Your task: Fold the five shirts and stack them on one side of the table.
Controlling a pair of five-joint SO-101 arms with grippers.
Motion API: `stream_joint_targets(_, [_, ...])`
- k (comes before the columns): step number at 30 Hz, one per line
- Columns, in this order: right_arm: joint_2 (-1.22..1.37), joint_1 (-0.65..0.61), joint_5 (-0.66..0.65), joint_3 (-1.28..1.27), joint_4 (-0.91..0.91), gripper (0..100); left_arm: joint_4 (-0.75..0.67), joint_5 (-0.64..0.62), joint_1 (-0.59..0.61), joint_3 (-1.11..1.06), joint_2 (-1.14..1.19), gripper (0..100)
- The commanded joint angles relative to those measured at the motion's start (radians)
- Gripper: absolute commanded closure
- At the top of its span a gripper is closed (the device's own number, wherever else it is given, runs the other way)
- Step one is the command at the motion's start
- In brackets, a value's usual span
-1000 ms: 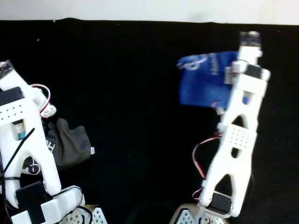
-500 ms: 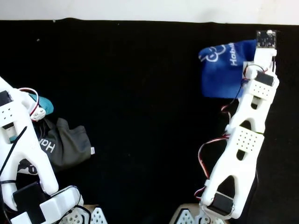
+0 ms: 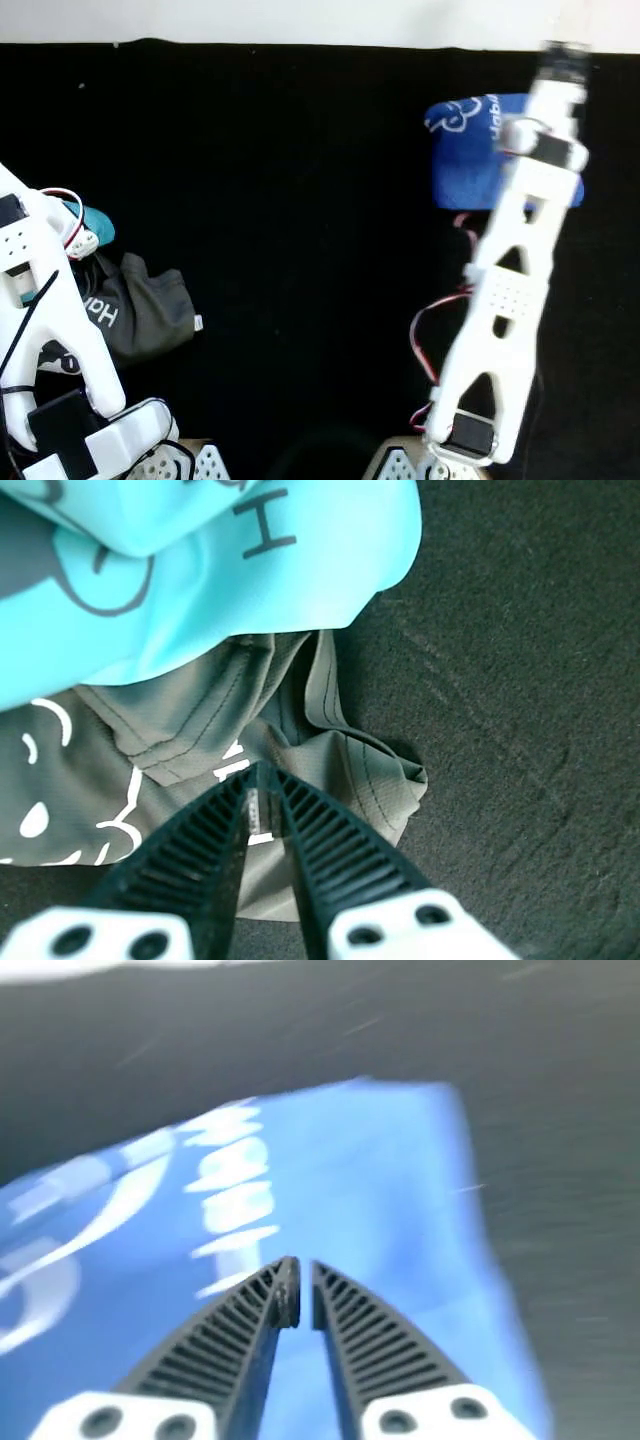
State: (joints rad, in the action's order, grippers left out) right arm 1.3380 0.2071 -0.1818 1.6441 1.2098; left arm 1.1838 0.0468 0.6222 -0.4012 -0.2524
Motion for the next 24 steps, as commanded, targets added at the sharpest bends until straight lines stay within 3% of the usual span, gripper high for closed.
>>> stream_joint_targets(1, [-0.025,-0.101,-0.017,0.111,0.134,99.2,-0.014,0.009,0.002,0.002,-0.047,99])
stream_joint_targets(6, [0.005,-0.127,-0.026,0.065,0.160,99.0,-0.014,0.009,0.004,0.010,-0.047,99])
stream_joint_targets(13, [0.104,-0.042,-0.150,0.045,0.197,99.1,-0.017,0.009,0.004,0.010,-0.047,99])
stream_joint_targets(19, [0.030,0.001,-0.252,0.124,0.348,99.1,-0.071,0.009,0.001,0.001,-0.047,99])
stream_joint_targets(24, [-0.070,0.008,-0.255,0.122,0.340,98.1,-0.069,0.006,-0.001,0.001,-0.047,99])
